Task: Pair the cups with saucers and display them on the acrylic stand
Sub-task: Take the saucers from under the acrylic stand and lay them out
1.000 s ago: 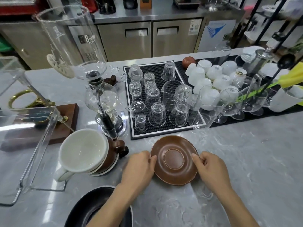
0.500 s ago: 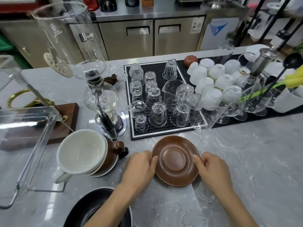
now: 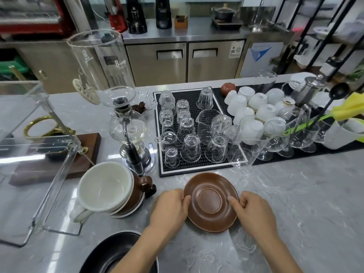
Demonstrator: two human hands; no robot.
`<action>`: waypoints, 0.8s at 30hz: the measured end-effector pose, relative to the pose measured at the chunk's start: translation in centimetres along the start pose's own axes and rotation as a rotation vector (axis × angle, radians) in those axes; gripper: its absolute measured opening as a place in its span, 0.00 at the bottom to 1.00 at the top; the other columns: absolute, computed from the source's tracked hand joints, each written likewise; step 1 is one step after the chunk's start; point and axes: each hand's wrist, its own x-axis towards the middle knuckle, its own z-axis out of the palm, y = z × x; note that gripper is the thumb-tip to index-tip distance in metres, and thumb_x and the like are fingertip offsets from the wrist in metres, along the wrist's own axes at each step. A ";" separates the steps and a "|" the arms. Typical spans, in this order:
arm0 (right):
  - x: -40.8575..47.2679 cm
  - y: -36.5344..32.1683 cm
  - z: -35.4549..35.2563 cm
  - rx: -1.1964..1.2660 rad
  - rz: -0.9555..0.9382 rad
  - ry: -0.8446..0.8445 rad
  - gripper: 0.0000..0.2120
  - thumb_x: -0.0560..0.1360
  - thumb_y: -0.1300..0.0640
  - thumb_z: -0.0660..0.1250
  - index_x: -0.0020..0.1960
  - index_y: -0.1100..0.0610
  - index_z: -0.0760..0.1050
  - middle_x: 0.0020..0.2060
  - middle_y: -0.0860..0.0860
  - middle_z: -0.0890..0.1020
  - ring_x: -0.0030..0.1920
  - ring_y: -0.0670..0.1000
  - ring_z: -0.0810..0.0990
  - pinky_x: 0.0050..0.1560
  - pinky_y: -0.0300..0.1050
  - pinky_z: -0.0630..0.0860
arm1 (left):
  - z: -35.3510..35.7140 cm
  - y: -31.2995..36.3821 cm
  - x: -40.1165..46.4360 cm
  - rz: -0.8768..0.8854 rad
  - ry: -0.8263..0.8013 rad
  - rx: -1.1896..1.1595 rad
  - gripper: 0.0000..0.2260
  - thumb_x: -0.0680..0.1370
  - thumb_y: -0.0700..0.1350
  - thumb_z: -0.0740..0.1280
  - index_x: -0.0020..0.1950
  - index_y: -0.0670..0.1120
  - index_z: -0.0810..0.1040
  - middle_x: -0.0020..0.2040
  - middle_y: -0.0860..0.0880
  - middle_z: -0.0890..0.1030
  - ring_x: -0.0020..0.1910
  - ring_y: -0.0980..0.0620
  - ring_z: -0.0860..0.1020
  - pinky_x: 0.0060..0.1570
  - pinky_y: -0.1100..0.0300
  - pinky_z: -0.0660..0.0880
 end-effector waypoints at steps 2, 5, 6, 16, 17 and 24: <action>-0.3 -0.7 -0.5 -0.030 -0.010 0.006 0.24 0.74 0.41 0.68 0.29 0.53 0.63 0.23 0.48 0.71 0.27 0.49 0.71 0.26 0.43 0.63 | -0.3 0.4 -0.2 0.020 0.015 0.019 0.22 0.78 0.55 0.63 0.30 0.48 0.60 0.32 0.45 0.78 0.37 0.40 0.78 0.37 0.50 0.77; -0.6 -1.3 -0.7 -0.061 -0.013 0.027 0.25 0.73 0.40 0.68 0.29 0.54 0.63 0.23 0.49 0.72 0.28 0.51 0.74 0.26 0.43 0.63 | -0.7 0.8 -0.6 0.022 0.024 0.014 0.21 0.77 0.55 0.63 0.30 0.48 0.60 0.29 0.48 0.74 0.35 0.41 0.77 0.36 0.51 0.76; -0.8 -1.4 -0.8 -0.047 -0.021 0.045 0.25 0.73 0.40 0.68 0.29 0.54 0.62 0.23 0.49 0.71 0.29 0.52 0.74 0.26 0.44 0.64 | -0.8 0.9 -0.9 0.028 0.035 0.003 0.21 0.77 0.54 0.63 0.30 0.48 0.60 0.28 0.49 0.71 0.35 0.42 0.76 0.35 0.51 0.74; -7.3 -5.0 -1.7 0.084 -0.177 0.125 0.22 0.72 0.40 0.69 0.30 0.54 0.67 0.23 0.49 0.74 0.29 0.48 0.75 0.30 0.46 0.70 | -3.8 0.1 -7.8 0.101 0.326 -0.015 0.20 0.74 0.58 0.69 0.30 0.50 0.65 0.25 0.54 0.68 0.30 0.50 0.73 0.31 0.54 0.68; -8.1 -5.5 -1.5 0.097 -0.195 0.118 0.21 0.72 0.41 0.70 0.31 0.53 0.68 0.24 0.48 0.75 0.30 0.48 0.75 0.30 0.46 0.71 | -4.0 -0.5 -8.6 0.132 0.368 -0.008 0.19 0.73 0.58 0.70 0.30 0.50 0.67 0.26 0.54 0.69 0.30 0.51 0.72 0.31 0.55 0.69; -12.0 -8.1 0.6 0.155 -0.377 0.033 0.11 0.71 0.41 0.70 0.43 0.47 0.75 0.39 0.42 0.79 0.41 0.44 0.78 0.43 0.44 0.77 | -5.5 -3.6 -13.7 0.138 0.471 0.009 0.10 0.71 0.57 0.72 0.42 0.51 0.80 0.40 0.56 0.80 0.42 0.49 0.79 0.43 0.49 0.77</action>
